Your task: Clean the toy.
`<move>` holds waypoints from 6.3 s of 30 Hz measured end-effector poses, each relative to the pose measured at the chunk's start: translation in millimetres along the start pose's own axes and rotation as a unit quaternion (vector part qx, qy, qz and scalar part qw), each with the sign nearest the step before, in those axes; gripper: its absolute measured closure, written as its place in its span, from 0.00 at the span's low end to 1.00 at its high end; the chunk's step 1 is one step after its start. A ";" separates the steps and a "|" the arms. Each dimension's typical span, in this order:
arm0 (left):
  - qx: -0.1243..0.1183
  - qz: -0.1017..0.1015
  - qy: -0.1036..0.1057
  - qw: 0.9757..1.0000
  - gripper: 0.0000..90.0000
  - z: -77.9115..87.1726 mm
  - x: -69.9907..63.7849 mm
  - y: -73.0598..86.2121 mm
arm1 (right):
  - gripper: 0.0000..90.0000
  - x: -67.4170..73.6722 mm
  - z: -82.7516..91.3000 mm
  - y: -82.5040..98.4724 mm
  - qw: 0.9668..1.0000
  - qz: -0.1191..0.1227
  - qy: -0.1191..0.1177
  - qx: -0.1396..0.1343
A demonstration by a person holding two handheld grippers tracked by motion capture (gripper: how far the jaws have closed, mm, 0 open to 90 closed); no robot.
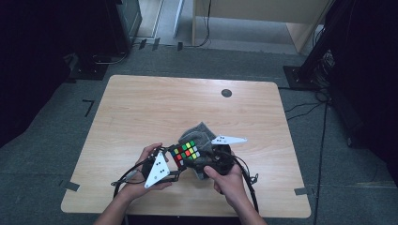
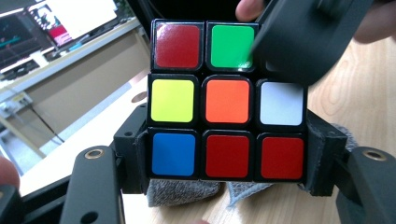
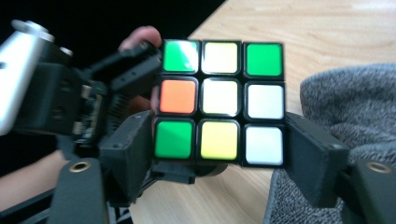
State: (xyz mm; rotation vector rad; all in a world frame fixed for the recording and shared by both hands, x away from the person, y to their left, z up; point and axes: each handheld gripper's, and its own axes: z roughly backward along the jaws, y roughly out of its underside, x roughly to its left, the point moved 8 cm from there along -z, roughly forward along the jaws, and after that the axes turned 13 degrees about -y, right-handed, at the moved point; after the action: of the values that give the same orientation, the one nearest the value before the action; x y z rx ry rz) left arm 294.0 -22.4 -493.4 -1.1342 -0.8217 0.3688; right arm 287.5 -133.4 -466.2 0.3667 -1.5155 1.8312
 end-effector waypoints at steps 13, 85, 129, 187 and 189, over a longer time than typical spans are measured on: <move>0.042 0.146 -0.038 0.988 0.38 3.5 44.4 11.2 | 0.33 -60.4 8.9 18.2 0.983 0.098 0.149 0.041; 0.062 0.103 0.037 0.992 0.38 -2.8 -1.9 5.2 | 0.80 6.1 13.1 -9.9 0.977 0.195 0.067 -0.048; 0.076 0.113 0.082 0.987 0.38 -5.1 -18.8 -2.7 | 0.78 -2.0 19.5 -11.9 0.986 0.136 0.066 -0.068; 0.076 0.127 0.091 0.985 0.38 -4.4 -18.9 -6.6 | 0.78 0.7 21.7 -11.9 0.982 0.162 0.068 -0.072; 0.072 0.128 0.089 0.985 0.38 -4.0 -17.4 -7.5 | 0.78 -1.9 23.1 -12.4 0.983 0.153 0.072 -0.077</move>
State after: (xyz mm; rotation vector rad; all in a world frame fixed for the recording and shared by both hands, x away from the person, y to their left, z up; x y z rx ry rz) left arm 284.5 -39.3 -494.1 -1.1208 -0.4842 0.5240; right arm 292.1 -155.1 -452.2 -0.0756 -1.6688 1.9085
